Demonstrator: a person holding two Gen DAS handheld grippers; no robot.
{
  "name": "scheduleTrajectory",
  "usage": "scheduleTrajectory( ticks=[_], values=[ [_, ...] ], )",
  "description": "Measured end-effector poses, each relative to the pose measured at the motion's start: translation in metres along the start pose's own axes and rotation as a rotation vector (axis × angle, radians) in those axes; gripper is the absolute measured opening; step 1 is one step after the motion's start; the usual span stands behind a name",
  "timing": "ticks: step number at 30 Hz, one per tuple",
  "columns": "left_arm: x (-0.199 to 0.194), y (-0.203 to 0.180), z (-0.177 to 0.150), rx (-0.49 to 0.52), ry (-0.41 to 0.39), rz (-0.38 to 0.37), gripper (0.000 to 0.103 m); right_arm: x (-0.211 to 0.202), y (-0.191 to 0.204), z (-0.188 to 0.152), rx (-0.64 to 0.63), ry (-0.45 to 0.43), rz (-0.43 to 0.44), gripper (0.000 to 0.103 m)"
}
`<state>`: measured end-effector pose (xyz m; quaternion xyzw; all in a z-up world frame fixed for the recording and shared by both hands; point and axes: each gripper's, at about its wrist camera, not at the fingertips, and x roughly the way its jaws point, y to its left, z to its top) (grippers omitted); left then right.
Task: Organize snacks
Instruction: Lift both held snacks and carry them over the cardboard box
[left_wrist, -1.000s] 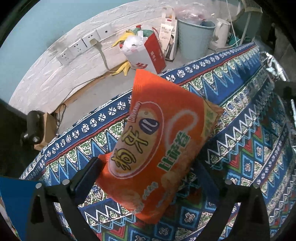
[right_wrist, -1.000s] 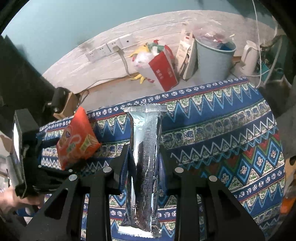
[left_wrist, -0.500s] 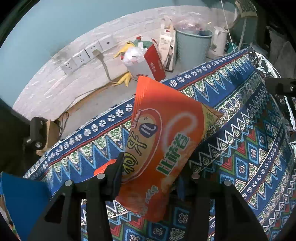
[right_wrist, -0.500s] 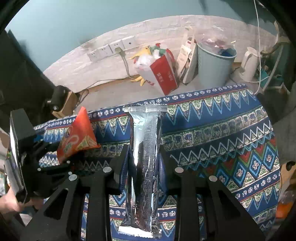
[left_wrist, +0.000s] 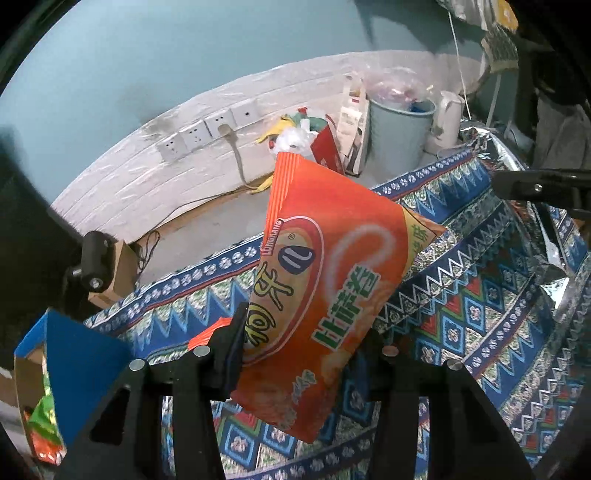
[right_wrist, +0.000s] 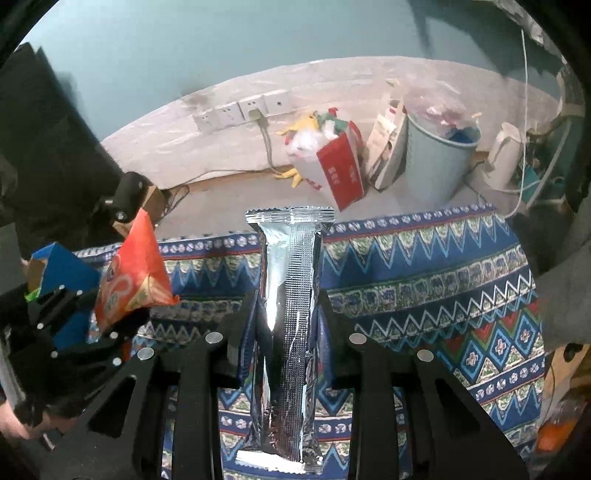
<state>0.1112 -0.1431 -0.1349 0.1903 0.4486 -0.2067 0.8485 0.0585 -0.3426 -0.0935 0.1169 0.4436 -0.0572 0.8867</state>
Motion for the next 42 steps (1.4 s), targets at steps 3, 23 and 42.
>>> scheduleTrajectory(
  ticks=[3, 23, 42],
  values=[
    [-0.012, 0.007, -0.003, -0.028, -0.009, -0.001, 0.048, -0.006, 0.009, 0.001, -0.015, -0.01, 0.011, 0.027],
    [-0.115, 0.105, -0.048, -0.296, -0.088, 0.061, 0.048, -0.034, 0.116, 0.003, -0.172, -0.045, 0.109, 0.027],
    [-0.171, 0.181, -0.119, -0.467, -0.121, 0.179, 0.048, -0.031, 0.243, -0.007, -0.324, -0.008, 0.258, 0.027]
  ],
)
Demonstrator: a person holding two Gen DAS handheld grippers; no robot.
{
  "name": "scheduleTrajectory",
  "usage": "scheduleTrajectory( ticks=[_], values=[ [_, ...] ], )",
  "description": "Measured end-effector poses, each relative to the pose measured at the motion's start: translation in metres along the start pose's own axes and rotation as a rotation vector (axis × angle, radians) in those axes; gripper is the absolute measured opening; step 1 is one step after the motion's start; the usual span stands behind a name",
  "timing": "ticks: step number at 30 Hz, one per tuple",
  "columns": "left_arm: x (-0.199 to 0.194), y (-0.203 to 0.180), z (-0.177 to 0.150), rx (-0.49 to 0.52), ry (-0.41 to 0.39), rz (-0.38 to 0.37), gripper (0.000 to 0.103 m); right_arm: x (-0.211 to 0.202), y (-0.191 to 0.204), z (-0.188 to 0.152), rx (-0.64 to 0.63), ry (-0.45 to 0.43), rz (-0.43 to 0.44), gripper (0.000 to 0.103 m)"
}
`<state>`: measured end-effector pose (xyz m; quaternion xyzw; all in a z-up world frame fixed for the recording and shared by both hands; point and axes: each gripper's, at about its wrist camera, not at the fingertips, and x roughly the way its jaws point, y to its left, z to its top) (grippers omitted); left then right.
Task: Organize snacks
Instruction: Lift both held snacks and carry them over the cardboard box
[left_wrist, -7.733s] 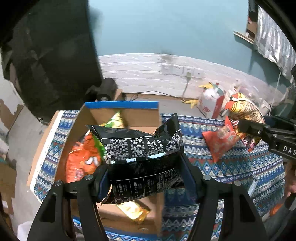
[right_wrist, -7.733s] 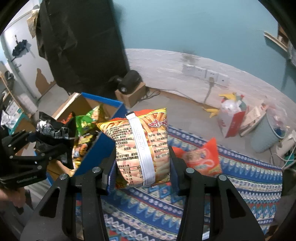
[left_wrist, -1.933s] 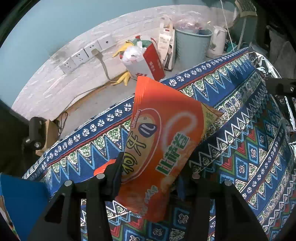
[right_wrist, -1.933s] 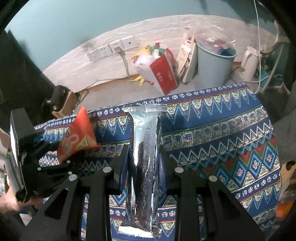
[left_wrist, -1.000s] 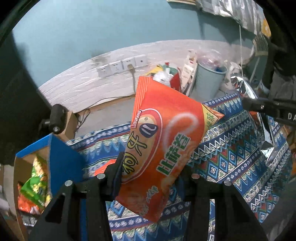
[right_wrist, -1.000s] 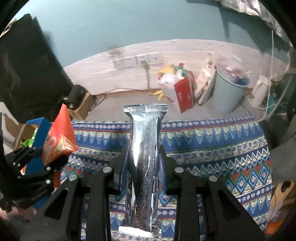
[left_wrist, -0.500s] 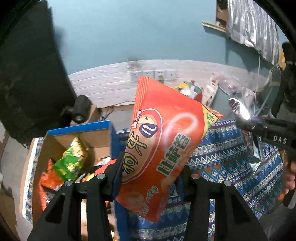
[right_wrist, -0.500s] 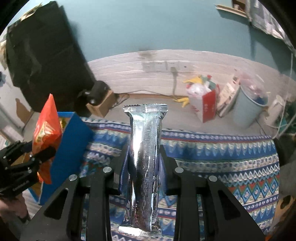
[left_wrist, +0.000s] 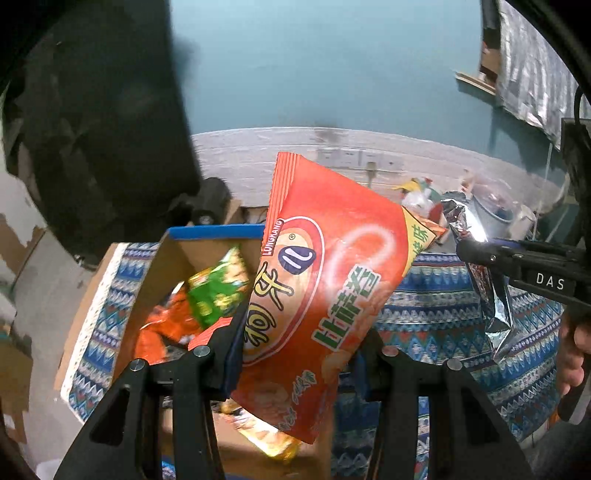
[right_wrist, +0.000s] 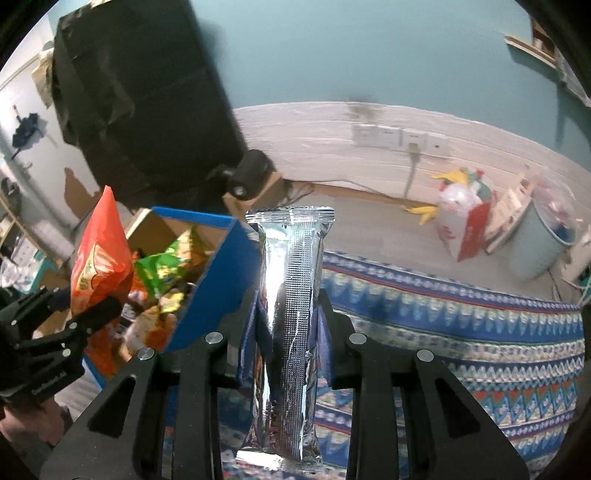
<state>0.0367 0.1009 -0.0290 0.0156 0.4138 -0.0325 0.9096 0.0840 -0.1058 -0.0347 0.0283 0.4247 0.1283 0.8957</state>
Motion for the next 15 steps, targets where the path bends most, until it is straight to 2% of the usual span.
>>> scheduleTrajectory(
  ticks=[15],
  values=[
    [0.001, 0.084, -0.031, -0.149, 0.048, 0.099, 0.049, 0.047, 0.094, 0.012, -0.086, 0.068, 0.11, 0.027]
  ],
)
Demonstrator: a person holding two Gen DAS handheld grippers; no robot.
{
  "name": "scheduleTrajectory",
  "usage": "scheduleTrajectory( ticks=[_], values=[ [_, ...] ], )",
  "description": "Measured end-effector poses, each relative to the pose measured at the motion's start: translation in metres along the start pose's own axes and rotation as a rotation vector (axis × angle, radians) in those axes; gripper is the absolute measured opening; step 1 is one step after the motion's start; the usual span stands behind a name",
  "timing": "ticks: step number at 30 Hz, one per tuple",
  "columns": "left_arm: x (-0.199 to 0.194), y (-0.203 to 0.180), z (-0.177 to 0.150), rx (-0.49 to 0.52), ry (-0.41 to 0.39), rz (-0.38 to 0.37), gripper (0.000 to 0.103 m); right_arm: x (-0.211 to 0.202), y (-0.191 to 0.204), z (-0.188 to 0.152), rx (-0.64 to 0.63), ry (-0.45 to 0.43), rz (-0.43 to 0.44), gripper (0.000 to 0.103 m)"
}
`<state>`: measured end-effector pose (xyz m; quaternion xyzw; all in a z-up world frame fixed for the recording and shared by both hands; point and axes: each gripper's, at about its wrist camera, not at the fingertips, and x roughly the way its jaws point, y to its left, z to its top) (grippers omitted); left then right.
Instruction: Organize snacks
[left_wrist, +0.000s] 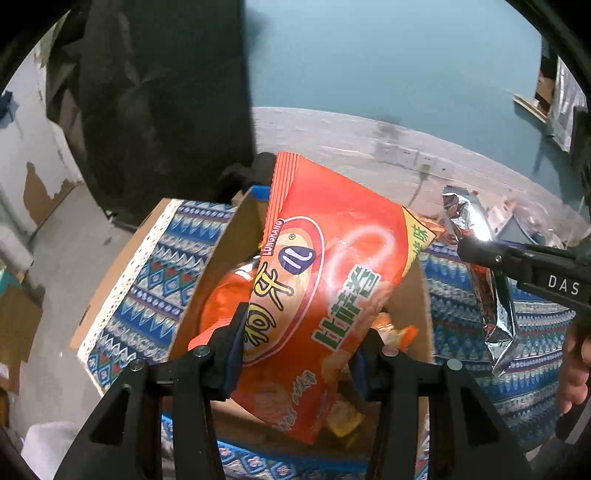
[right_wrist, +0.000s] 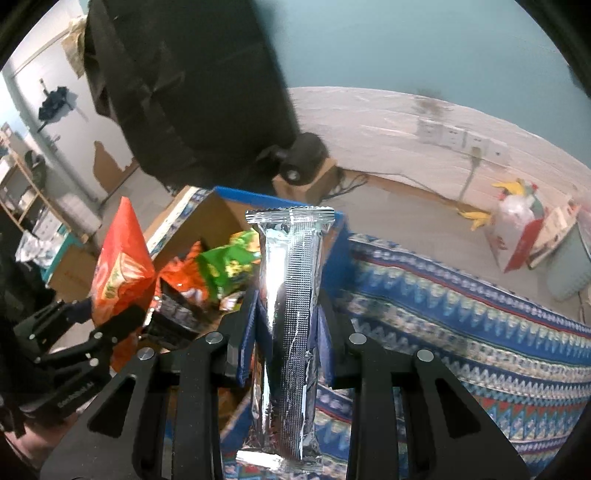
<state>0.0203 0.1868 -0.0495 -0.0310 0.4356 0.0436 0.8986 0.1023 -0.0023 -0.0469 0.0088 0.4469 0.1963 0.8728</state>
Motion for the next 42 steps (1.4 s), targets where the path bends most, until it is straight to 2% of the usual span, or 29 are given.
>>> scheduleTrajectory(
  ticks=[11, 13, 15, 16, 17, 22, 25, 33, 37, 42],
  values=[
    [0.011, 0.033, -0.008, -0.081, 0.053, 0.043, 0.049, 0.039, 0.039, 0.009, -0.044, 0.055, 0.058, 0.028],
    [0.011, 0.033, -0.008, -0.085, 0.053, 0.065, 0.056, 0.043, 0.041, 0.009, -0.036, 0.062, 0.076, 0.029],
    [0.01, 0.035, -0.008, -0.085, 0.053, 0.092, 0.068, 0.043, 0.042, 0.009, -0.031, 0.065, 0.092, 0.037],
    [0.009, 0.035, -0.008, -0.084, 0.05, 0.113, 0.075, 0.042, 0.043, 0.009, -0.031, 0.063, 0.092, 0.049],
    [0.009, 0.035, -0.007, -0.083, 0.045, 0.124, 0.077, 0.041, 0.043, 0.009, -0.03, 0.056, 0.09, 0.056],
    [0.003, 0.032, -0.005, -0.071, 0.031, 0.16, 0.08, 0.031, 0.036, 0.01, -0.021, 0.038, 0.075, 0.059],
    [0.0, 0.024, -0.004, -0.052, 0.026, 0.157, 0.081, 0.02, 0.029, 0.009, -0.023, 0.016, 0.048, 0.065],
    [-0.011, -0.01, -0.004, 0.01, 0.007, 0.123, 0.081, -0.009, 0.002, 0.001, -0.007, -0.009, -0.021, 0.068],
    [-0.014, -0.031, -0.003, 0.045, 0.001, 0.108, 0.083, -0.025, -0.017, -0.005, 0.014, -0.024, -0.064, 0.073],
    [-0.015, -0.062, -0.004, 0.084, 0.001, 0.081, 0.086, -0.043, -0.047, -0.015, 0.059, -0.035, -0.11, 0.074]
  ],
)
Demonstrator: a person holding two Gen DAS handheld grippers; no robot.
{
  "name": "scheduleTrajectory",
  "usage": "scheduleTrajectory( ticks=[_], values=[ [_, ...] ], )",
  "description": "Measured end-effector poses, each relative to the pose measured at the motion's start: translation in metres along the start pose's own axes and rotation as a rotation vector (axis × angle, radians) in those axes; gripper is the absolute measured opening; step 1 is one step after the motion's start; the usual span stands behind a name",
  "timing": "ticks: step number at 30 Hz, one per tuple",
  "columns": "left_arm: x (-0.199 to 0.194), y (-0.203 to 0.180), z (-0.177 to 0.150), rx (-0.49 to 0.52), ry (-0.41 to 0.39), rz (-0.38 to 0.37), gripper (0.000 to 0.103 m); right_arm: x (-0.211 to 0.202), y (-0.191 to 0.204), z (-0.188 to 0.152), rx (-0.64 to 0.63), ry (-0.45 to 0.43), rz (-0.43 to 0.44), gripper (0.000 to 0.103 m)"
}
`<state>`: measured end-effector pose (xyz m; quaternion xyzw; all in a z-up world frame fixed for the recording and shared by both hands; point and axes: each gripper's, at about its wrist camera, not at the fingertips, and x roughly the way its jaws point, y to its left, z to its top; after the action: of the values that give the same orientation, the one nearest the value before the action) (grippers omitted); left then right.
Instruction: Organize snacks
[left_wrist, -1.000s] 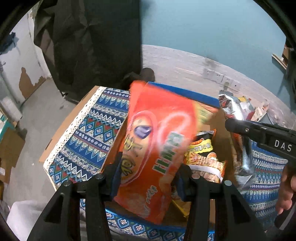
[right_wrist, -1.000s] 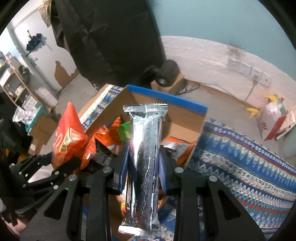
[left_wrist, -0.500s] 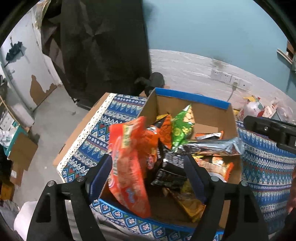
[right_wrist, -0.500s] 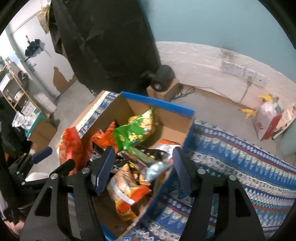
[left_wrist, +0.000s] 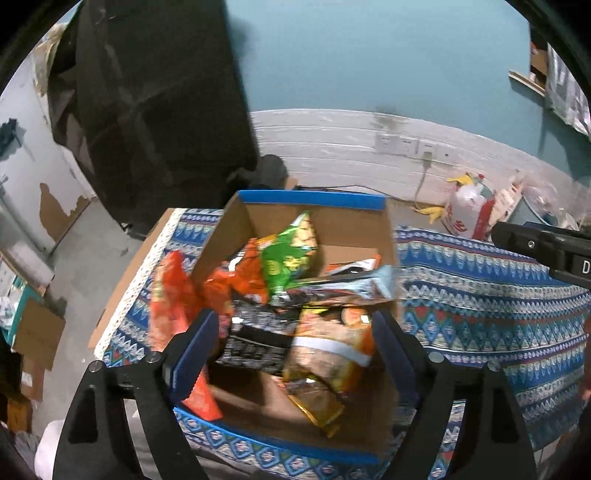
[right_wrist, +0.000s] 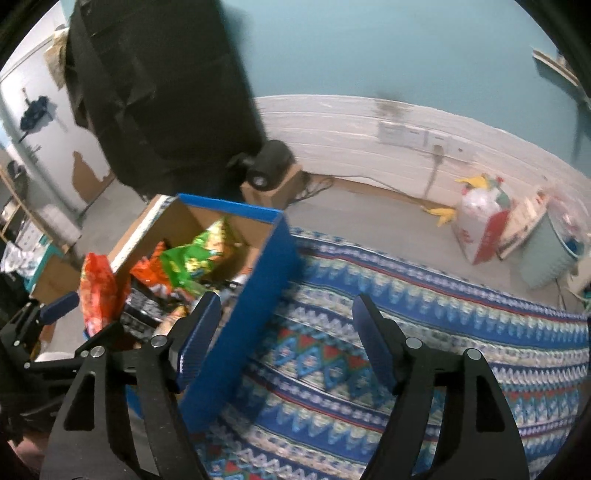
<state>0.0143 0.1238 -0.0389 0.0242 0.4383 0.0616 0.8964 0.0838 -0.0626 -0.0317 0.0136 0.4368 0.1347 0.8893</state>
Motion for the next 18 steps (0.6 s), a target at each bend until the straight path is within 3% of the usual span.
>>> scheduleTrajectory(
  ticks=[18],
  values=[
    [0.004, -0.119, -0.005, 0.167, 0.019, -0.068, 0.087, -0.042, -0.129, -0.052, 0.167, 0.001, -0.23, 0.075]
  ],
)
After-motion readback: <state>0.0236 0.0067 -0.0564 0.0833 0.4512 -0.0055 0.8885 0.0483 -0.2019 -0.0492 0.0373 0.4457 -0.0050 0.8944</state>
